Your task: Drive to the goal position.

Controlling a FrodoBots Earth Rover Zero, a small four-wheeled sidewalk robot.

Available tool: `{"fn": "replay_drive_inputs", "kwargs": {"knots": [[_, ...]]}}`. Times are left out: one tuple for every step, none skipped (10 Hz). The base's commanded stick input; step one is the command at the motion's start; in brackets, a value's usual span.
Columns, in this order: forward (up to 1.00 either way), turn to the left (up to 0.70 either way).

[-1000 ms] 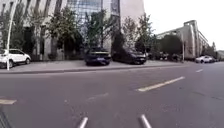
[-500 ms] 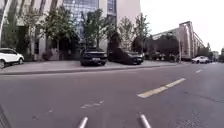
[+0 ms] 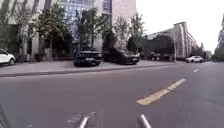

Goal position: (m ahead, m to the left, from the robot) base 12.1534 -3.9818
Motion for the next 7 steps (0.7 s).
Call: {"fn": "replay_drive_inputs", "kwargs": {"knots": [[0.70,-0.14],[0.70,-0.14],[0.70,-0.14],[0.70,-0.14],[0.70,-0.14],[0.70,-0.14],[0.70,-0.14]]}}
